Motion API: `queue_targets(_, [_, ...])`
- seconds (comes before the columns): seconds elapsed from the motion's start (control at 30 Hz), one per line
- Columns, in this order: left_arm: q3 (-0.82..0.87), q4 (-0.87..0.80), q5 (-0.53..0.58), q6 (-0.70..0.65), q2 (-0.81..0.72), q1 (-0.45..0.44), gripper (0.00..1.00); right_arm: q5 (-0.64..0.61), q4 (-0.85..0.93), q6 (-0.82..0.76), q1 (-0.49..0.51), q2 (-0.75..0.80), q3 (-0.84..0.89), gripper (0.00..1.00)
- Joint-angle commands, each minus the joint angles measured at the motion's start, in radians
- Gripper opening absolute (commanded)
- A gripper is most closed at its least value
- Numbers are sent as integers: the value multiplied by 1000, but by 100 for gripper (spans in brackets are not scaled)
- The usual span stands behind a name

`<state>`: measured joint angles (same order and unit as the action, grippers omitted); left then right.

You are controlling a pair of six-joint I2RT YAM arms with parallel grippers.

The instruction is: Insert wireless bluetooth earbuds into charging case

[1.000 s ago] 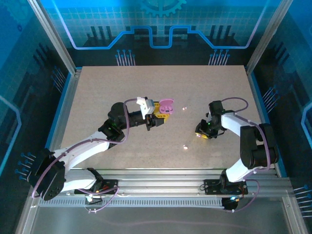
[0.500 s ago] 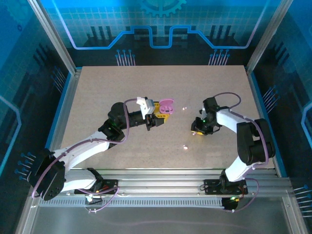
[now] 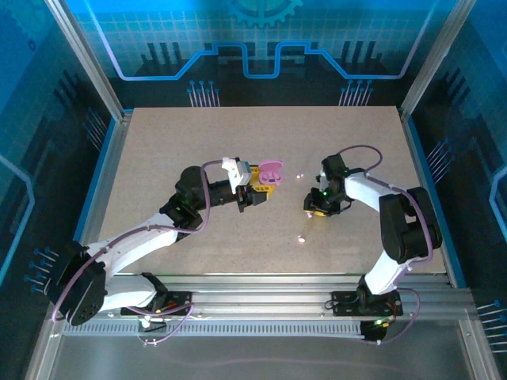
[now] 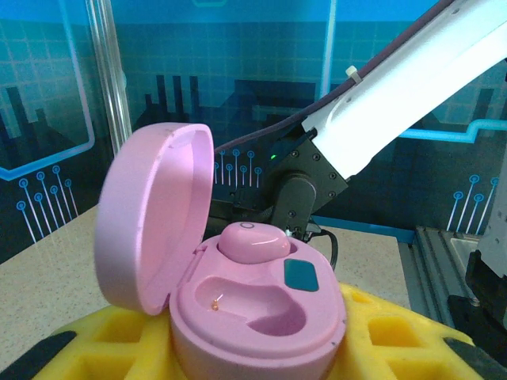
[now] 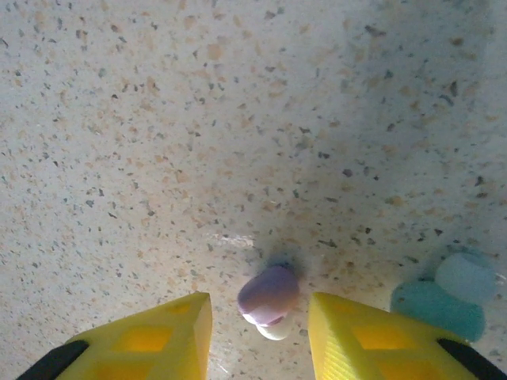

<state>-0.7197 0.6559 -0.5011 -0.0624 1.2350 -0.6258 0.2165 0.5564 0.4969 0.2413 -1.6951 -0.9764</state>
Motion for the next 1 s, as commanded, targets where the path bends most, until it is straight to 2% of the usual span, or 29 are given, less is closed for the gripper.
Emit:
queue_targets(0.0, [0, 13, 2, -24, -9, -7, 37, -50, 59, 3, 29, -39, -55, 40])
queue_targets(0.3, [6, 13, 7, -29, -17, -6, 37, -131, 129, 22, 67, -97, -131, 39])
queue_targets(0.47, [8, 14, 9, -28, -17, -6, 36, -146, 153, 9, 85, -129, -167, 34])
queue_targets(0.97, [14, 13, 12, -29, -22, -5, 37, -218, 246, -52, 131, -197, -251, 29])
